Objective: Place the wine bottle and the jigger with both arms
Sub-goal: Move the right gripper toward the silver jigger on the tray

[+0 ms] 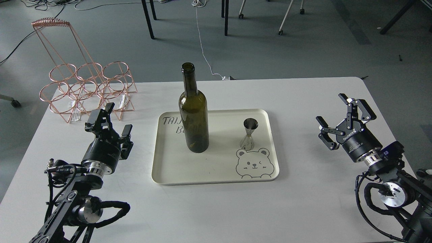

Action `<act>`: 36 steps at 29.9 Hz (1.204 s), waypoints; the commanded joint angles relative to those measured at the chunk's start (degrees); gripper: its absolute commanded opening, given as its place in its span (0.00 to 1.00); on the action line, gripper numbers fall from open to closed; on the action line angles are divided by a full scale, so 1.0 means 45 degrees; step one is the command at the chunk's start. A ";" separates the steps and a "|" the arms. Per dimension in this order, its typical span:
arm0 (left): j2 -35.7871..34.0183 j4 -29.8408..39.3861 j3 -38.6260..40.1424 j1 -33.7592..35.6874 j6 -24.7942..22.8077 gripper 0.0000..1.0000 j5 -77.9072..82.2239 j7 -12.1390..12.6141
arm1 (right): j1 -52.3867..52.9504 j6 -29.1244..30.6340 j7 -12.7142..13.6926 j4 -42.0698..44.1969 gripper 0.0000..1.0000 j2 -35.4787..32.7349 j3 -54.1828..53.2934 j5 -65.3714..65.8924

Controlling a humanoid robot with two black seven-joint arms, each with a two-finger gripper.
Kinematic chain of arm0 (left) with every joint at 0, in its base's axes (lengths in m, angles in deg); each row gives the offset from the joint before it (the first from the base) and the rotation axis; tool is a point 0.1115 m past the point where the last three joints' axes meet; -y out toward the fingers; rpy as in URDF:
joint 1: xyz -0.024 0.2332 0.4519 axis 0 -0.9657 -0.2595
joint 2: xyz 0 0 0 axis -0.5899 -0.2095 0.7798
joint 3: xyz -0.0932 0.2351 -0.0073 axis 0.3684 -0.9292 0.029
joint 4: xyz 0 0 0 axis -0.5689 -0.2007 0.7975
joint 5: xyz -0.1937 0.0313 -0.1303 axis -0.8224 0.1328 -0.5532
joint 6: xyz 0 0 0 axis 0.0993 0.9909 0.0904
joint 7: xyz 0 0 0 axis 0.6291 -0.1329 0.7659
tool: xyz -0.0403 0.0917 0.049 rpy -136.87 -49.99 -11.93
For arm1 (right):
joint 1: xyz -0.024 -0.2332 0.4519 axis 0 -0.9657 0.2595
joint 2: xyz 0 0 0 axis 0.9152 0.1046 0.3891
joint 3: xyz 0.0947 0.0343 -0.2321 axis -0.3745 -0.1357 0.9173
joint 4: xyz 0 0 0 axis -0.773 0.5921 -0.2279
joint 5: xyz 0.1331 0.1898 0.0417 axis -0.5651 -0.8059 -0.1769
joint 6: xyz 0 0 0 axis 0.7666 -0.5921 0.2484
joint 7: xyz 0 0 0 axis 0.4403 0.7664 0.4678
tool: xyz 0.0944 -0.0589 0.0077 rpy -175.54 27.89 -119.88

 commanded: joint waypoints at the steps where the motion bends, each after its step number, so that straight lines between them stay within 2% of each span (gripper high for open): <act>1: -0.0045 0.0210 0.0005 -0.0101 0.0225 0.98 -0.0038 -0.0088 | -0.0006 0.0000 0.0000 0.0001 0.99 0.0127 -0.0053 0.0003; 4: -0.0084 0.0328 0.0005 -0.0257 0.0186 0.98 -0.0096 -0.0789 | -0.0006 0.0000 0.0000 0.0020 0.99 0.0127 -0.0188 -0.0017; 5: -0.0123 0.0328 -0.0034 -0.0257 0.0166 0.98 -0.0116 -0.0869 | -0.0006 0.0000 0.0000 0.0001 0.99 0.0127 -0.0208 -0.0017; 16: -0.0397 -0.0043 -0.0112 -0.0179 -0.0107 0.98 -0.0252 -0.1007 | 0.0131 0.0000 0.0000 0.0001 0.99 0.0010 -0.0209 0.0022; 17: -0.1305 -0.0411 -0.0228 -0.0044 -0.0185 0.98 -0.0600 -0.1258 | 0.0324 0.0000 0.0000 -0.0889 0.99 -0.0899 -0.0402 0.2458; 19: -0.1334 -0.0375 -0.0268 -0.0043 -0.0185 0.98 -0.0624 -0.1417 | 0.0190 0.0000 0.0000 -0.1424 0.99 -0.1181 -0.0540 0.3048; 20: -0.1334 -0.0279 -0.0385 -0.0043 -0.0185 0.98 -0.0604 -0.1630 | -0.0081 0.0000 0.0000 -0.2489 0.99 -0.1820 -0.0753 0.4403; 26: -0.1178 -0.0258 -0.0561 -0.0023 -0.0185 0.98 -0.0584 -0.1710 | -0.1312 0.0000 0.0000 -0.5524 0.99 -0.3114 -0.0736 1.0638; 30: -0.1158 -0.0238 -0.0561 -0.0023 -0.0185 0.98 -0.0584 -0.1710 | -0.1880 -0.2894 0.0000 -0.6346 0.99 -0.3115 -0.0619 1.3765; 33: -0.1158 -0.0238 -0.0561 -0.0042 -0.0185 0.98 -0.0584 -0.1729 | -0.2037 -0.5900 0.0000 -0.6347 0.99 -0.2746 -0.0386 1.6107; 36: -0.1158 -0.0238 -0.0561 -0.0043 -0.0166 0.98 -0.0565 -0.1846 | -0.2018 -0.7022 0.0000 -0.6172 0.99 -0.2276 -0.0150 1.8860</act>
